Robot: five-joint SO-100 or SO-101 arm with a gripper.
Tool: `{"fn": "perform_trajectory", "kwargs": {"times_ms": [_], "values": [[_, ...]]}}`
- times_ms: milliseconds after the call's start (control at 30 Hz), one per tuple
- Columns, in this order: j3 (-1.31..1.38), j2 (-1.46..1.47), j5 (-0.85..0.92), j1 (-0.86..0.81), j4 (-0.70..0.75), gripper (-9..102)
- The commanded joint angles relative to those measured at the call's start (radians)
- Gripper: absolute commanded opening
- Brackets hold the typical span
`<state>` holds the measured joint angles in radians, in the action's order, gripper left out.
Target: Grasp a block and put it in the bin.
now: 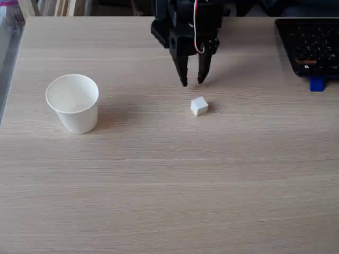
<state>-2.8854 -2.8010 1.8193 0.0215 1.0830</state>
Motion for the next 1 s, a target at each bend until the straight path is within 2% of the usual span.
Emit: {"fn": "perform_trajectory", "kwargs": {"times_ms": [0, 300, 967], "values": [[0.040, 0.031, 0.008, 0.000, -0.035, 18], [0.071, 0.132, 0.015, -0.003, -0.126, 18], [0.161, 0.293, 0.008, -0.005, -0.193, 18]]}}
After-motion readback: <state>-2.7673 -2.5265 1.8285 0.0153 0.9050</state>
